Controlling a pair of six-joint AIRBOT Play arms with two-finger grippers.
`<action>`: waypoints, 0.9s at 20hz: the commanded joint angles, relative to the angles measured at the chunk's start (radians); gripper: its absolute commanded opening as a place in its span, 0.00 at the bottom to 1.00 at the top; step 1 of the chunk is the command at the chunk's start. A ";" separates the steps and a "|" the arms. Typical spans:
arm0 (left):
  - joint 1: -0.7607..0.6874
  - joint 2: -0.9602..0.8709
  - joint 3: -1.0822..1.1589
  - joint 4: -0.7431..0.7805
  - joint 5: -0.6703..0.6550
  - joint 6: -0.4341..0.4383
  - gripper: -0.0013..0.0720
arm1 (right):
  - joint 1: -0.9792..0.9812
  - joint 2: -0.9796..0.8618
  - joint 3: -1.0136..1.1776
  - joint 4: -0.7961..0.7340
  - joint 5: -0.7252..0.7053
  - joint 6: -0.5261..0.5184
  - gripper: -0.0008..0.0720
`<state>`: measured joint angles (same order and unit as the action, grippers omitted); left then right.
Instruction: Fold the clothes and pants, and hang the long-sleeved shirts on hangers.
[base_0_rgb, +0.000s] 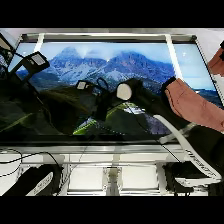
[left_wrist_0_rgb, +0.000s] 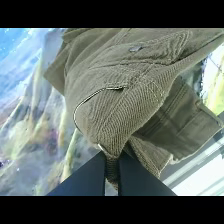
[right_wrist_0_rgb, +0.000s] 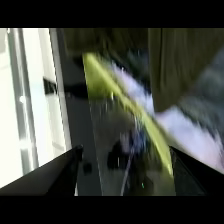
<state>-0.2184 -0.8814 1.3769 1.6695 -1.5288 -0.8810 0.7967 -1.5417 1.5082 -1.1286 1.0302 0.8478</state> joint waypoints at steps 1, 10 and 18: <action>-0.009 0.001 0.002 -0.022 -0.010 -0.020 0.09 | 0.054 -0.117 0.000 0.021 -0.202 -0.019 0.87; -0.009 0.001 0.002 -0.051 -0.010 -0.020 0.09 | 0.063 -0.229 0.002 -0.024 -0.364 -0.019 0.76; -0.009 0.001 0.002 -0.051 -0.009 -0.020 0.09 | 0.014 -0.169 0.031 -0.053 -0.050 -0.004 0.76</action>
<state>-0.2268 -0.8810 1.3785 1.6184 -1.5387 -0.9012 0.8238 -1.7382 1.5269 -1.1660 0.8158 0.8391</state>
